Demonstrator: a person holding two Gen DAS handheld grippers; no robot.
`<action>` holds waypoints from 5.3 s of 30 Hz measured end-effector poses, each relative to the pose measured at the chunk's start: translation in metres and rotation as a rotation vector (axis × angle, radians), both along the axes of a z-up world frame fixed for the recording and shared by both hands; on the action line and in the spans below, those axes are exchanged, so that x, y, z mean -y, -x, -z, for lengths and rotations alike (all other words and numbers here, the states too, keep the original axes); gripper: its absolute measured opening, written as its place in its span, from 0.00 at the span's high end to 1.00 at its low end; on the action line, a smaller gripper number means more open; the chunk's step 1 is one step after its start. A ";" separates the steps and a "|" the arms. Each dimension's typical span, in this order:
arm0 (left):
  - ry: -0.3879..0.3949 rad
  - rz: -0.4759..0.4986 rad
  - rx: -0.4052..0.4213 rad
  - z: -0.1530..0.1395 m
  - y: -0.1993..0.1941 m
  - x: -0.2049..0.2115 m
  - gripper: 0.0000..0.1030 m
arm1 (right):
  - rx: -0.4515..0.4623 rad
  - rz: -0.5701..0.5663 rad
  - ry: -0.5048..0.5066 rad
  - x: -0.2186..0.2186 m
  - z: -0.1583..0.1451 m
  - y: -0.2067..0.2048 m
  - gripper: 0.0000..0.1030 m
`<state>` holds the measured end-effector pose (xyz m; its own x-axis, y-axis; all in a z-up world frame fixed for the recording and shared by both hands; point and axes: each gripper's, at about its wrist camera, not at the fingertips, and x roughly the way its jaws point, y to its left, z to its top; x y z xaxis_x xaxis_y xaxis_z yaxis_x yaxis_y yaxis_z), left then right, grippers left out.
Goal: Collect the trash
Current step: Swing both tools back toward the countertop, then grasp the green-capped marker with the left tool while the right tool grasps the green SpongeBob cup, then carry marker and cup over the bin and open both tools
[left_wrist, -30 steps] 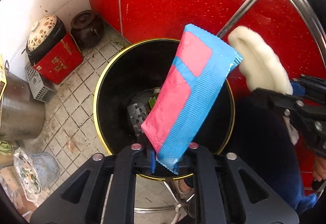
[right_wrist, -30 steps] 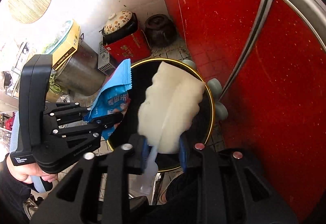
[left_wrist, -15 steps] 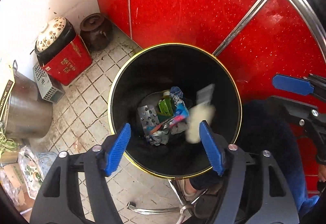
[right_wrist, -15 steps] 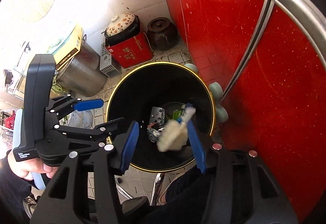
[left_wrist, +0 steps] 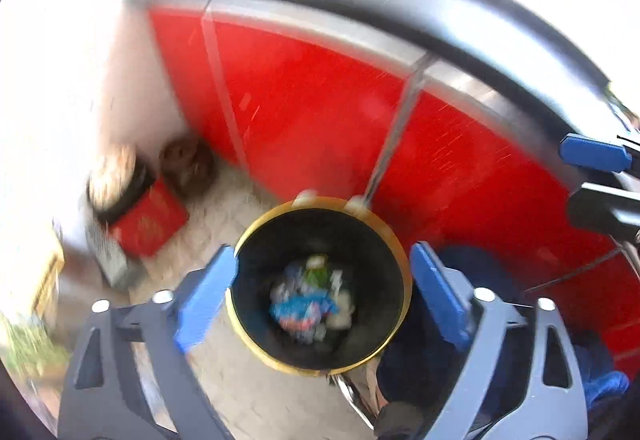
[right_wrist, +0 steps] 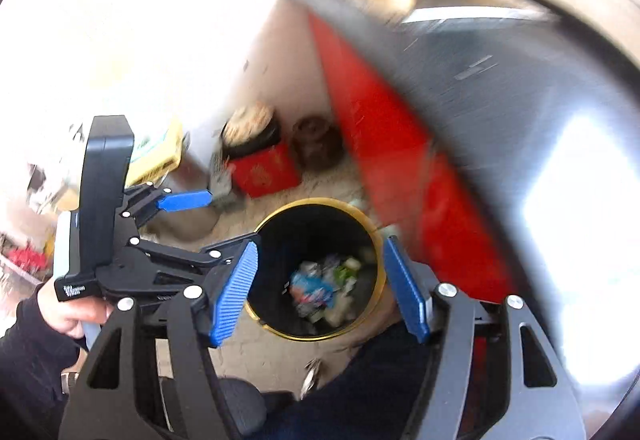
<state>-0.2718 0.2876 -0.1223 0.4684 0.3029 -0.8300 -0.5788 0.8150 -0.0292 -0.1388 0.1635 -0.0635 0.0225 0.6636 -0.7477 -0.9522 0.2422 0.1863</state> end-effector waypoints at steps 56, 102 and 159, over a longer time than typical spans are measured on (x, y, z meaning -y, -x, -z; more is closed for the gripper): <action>-0.057 1.188 0.025 -0.042 -0.435 0.357 0.88 | 0.004 0.643 0.058 0.357 0.021 -0.517 0.35; 0.010 0.763 0.132 -0.102 -0.283 0.292 0.88 | 0.235 0.812 -0.039 0.369 -0.050 -0.149 0.77; 0.190 -0.114 -0.086 0.104 0.024 -0.038 0.33 | -0.002 -0.103 0.250 -0.084 0.154 0.037 0.41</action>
<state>-0.2956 0.3257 -0.2260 0.3655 0.1846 -0.9123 -0.6739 0.7286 -0.1226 -0.1758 0.2477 -0.2173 -0.0369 0.4567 -0.8889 -0.9740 0.1827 0.1343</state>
